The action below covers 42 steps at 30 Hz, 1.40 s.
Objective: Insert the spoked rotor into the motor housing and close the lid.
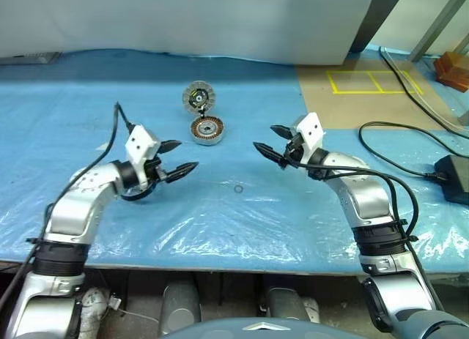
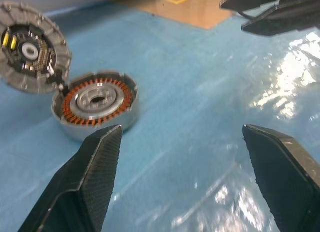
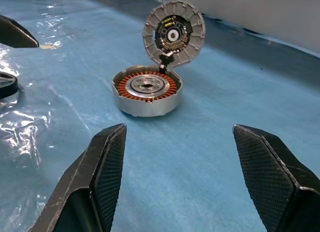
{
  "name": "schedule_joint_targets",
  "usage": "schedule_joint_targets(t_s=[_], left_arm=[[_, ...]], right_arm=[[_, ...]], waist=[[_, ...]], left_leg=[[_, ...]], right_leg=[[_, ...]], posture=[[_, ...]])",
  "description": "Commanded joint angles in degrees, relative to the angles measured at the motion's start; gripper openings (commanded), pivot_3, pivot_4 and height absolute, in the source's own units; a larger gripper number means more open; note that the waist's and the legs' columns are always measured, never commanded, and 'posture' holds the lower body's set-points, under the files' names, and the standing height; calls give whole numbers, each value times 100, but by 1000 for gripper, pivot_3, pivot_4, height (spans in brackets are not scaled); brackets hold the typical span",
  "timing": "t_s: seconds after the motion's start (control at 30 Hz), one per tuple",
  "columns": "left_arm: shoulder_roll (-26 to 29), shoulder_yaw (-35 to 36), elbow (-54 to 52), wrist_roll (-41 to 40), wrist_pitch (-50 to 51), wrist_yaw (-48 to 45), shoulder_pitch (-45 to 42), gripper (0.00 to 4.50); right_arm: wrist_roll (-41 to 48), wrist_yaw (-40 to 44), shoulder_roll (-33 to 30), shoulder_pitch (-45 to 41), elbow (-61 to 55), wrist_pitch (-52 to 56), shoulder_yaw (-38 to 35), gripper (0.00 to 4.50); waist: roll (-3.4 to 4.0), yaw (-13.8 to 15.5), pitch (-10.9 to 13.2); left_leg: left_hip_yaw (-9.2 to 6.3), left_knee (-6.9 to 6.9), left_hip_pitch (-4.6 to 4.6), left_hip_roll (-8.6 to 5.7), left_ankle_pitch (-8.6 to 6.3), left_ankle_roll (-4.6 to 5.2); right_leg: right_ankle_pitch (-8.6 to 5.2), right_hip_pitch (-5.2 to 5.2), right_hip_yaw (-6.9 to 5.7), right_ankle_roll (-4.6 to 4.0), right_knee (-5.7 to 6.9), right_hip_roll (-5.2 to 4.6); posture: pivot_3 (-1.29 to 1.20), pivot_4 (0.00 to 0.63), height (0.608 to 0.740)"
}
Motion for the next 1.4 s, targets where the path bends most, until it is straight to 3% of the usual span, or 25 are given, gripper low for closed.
schedule_joint_targets(t_s=[0.03, 0.2, 0.4, 1.07, 1.23, 1.4], left_arm=[[233, 107, 125, -56, -355, -550, 117, 4031], [45, 89, 286, 27, -590, -488, 48, 4031], [-262, 102, 259, 73, -631, -178, -78, 4031], [-342, 270, 645, 250, -881, 270, -240, 4031], [-379, 327, 790, 290, -965, 403, -316, 4031], [-445, 342, 764, 286, -1009, 525, -261, 4031]], right_arm=[[278, 428, -34, 5, -421, 127, 223, 3560], [290, 828, -212, 61, -579, 290, 496, 3560], [131, 742, -229, -161, -300, 198, 512, 3560], [-401, 585, -1, -943, 677, -401, 709, 3560], [-940, 607, 324, -1831, 1699, -842, 1189, 3560], [-1303, 416, 962, -3055, 3625, -1356, 1295, 3560]], waist=[[0, 8, 0], [0, 38, 0], [-1, 13, 0], [-1, 8, 0], [-1, -19, 0], [-1, -66, 0]], left_leg=[[0, 0, 0, -1, 0, 0], [0, 1, -1, -3, 0, 1], [0, 6, 3, 5, 0, 1], [3, 9, 11, 3, 0, 1], [3, 14, 11, 4, 0, 1], [3, 15, 7, 4, 0, 1]], right_leg=[[0, 0, 0, 0, 0, 0], [-2, 4, -3, -3, -1, -3], [-2, 7, -1, -7, 4, -3], [-3, 7, 0, -10, 18, -2], [-3, 7, 0, -11, 21, -2], [-2, 5, -3, -16, 24, -3]], posture=[[0, 150, 740], [0, 150, 740], [0, 150, 740], [0, 150, 740], [0, 150, 740], [0, 150, 740]])
